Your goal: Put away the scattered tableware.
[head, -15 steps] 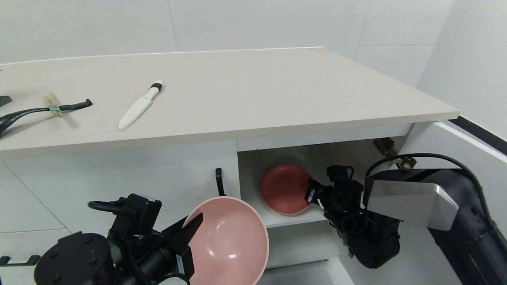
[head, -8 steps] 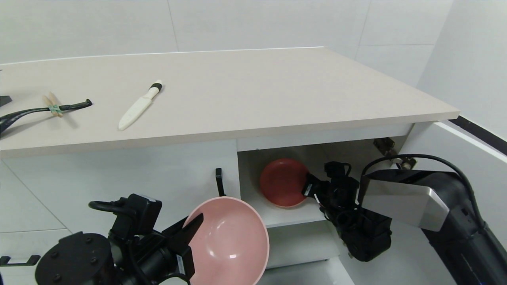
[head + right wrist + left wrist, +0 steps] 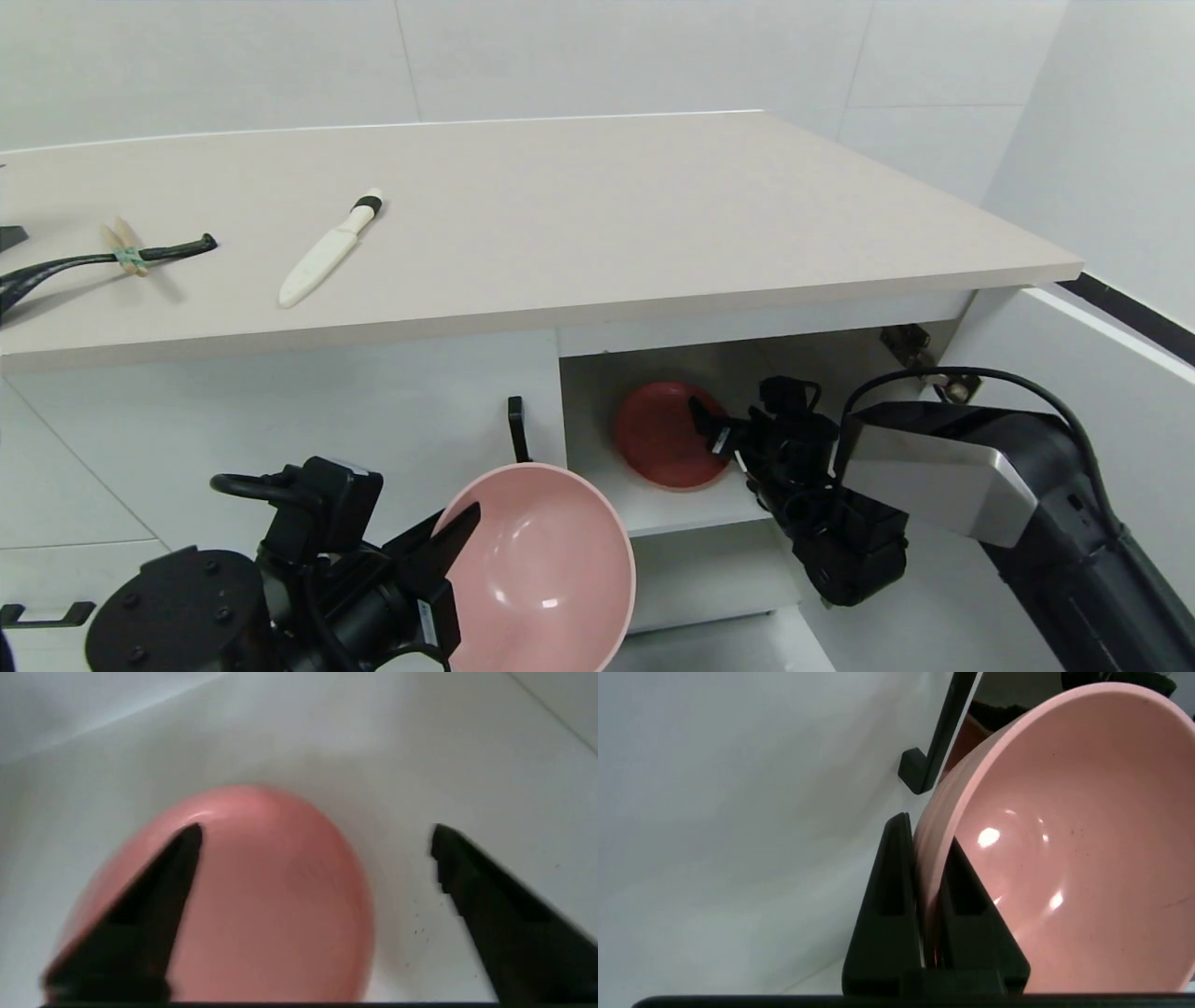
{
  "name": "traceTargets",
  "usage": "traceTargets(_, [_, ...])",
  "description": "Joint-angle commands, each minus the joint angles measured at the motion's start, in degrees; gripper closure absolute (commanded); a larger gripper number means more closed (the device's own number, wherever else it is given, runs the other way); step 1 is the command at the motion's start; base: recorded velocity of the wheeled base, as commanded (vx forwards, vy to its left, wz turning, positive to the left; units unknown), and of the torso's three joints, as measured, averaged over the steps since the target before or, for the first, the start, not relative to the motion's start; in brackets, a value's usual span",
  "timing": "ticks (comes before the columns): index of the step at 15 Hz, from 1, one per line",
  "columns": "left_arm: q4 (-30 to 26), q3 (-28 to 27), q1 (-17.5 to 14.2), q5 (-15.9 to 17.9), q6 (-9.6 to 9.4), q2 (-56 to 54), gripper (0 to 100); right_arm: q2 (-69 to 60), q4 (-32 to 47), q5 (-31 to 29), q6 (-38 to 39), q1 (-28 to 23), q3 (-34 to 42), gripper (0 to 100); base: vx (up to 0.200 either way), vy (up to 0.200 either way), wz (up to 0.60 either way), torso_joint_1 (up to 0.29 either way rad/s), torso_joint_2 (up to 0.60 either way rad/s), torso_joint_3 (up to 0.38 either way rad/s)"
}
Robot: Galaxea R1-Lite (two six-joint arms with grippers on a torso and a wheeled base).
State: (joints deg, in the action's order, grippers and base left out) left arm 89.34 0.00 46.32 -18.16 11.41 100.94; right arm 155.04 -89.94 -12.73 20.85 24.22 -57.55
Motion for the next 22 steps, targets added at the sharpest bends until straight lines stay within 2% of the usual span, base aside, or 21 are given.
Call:
traceTargets(1, [0.48,0.0,-0.01,-0.03,-0.07,0.31,100,-0.35,-0.06,-1.25,-1.33,0.12,0.69,0,0.0,0.0,0.0,0.0,0.0,0.0])
traceTargets(2, [0.66,0.0,-0.01,-0.03,-0.07,0.58,100,-0.79,-0.06,-2.65,-2.39,0.3,1.04,0,0.0,0.0,0.0,0.0,0.0,0.0])
traceTargets(3, [0.66,0.0,0.61,-0.29,-0.07,1.19,100,-4.92,-0.06,-8.19,-4.67,1.53,3.85,0,0.0,0.0,0.0,0.0,0.0,0.0])
traceTargets(4, [0.66,0.0,1.14,-0.64,-0.16,1.45,100,-8.26,-0.06,-9.25,-4.67,2.85,7.37,0,0.0,0.0,0.0,0.0,0.0,0.0])
traceTargets(5, [0.66,0.0,2.63,-2.14,-0.16,1.45,100,-15.12,-0.06,-9.25,-4.23,5.13,15.63,0,0.0,0.0,0.0,0.0,0.0,0.0])
traceTargets(8, [0.66,0.0,5.88,-4.51,-0.16,2.33,100,-28.74,-0.06,-9.25,-0.63,11.72,32.85,0,0.0,0.0,0.0,0.0,0.0,0.0])
traceTargets(11, [0.66,0.0,6.5,-4.78,-0.25,3.65,100,-36.74,-0.06,-9.25,0.25,17.0,46.83,0,0.0,0.0,0.0,0.0,0.0,0.0])
traceTargets(12, [0.66,-0.09,6.5,-4.78,-0.69,3.83,100,-39.11,-0.06,-9.25,0.25,18.05,49.03,0,0.0,0.0,0.0,0.0,0.0,0.0])
traceTargets(15, [0.66,-0.09,7.2,-4.78,-3.85,5.15,100,-45.26,-0.06,-9.42,-0.28,22.62,54.21,0,0.0,0.0,0.0,0.0,0.0,0.0])
traceTargets(16, [0.66,-0.09,7.64,-4.78,-6.31,5.59,100,-46.58,-0.06,-9.33,-1.16,24.03,55.62,0,0.0,0.0,0.0,0.0,0.0,0.0])
traceTargets(17, [0.66,-0.18,7.82,-4.78,-7.46,5.59,100,-47.46,-0.06,-9.33,-1.86,24.47,55.97,0,0.0,0.0,0.0,0.0,0.0,0.0])
traceTargets(18, [0.66,-0.62,9.57,-4.78,-10.71,6.29,100,-48.87,-0.06,-9.42,-4.06,25.0,56.58,0,0.0,0.0,0.0,0.0,0.0,0.0])
traceTargets(20, [0.66,-2.2,11.33,-4.78,-13.96,6.55,100,-50.63,-0.06,-9.42,-6.26,24.82,57.55,0,0.0,0.0,0.0,0.0,0.0,0.0])
traceTargets(22, [0.66,-5.98,10.8,-4.78,-17.3,6.82,100,-52.74,-0.06,-9.42,-6.61,24.82,57.55,0,0.0,0.0,0.0,0.0,0.0,0.0])
